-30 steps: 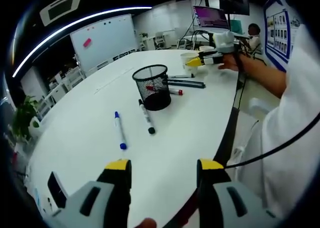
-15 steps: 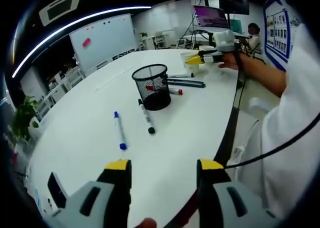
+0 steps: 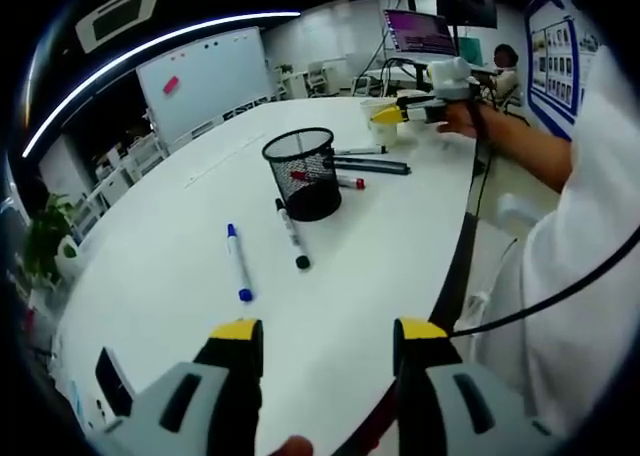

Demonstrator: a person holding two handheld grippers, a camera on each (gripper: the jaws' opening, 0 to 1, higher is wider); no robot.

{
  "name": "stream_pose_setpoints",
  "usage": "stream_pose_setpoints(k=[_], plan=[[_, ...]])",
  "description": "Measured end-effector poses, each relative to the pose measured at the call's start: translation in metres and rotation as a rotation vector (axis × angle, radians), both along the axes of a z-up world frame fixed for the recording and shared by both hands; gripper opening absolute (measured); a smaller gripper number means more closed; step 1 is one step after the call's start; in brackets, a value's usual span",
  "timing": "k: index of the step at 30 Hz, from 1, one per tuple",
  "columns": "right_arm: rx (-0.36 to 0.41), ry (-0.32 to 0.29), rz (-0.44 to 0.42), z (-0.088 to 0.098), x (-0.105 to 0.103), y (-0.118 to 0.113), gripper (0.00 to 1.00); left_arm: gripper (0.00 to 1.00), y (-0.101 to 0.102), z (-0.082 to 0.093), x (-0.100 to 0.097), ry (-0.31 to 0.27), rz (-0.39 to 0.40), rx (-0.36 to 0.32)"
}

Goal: Place the scattered laser pointers and whiteboard markers into the pen holder and stack the scattered paper cups together

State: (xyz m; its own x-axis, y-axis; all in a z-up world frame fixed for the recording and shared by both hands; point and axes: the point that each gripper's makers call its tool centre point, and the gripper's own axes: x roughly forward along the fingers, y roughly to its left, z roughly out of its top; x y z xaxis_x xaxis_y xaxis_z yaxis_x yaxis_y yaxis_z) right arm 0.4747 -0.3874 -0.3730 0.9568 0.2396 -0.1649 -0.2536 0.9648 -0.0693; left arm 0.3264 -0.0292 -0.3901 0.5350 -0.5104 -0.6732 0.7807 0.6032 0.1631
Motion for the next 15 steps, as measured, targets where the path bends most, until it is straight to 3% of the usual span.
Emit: stream_pose_setpoints(k=[15], plan=[[0.020, -0.044, -0.005, 0.0106, -0.0027, 0.0003, 0.45, 0.53, 0.0001, -0.0008, 0.0008, 0.000, -0.002, 0.003]])
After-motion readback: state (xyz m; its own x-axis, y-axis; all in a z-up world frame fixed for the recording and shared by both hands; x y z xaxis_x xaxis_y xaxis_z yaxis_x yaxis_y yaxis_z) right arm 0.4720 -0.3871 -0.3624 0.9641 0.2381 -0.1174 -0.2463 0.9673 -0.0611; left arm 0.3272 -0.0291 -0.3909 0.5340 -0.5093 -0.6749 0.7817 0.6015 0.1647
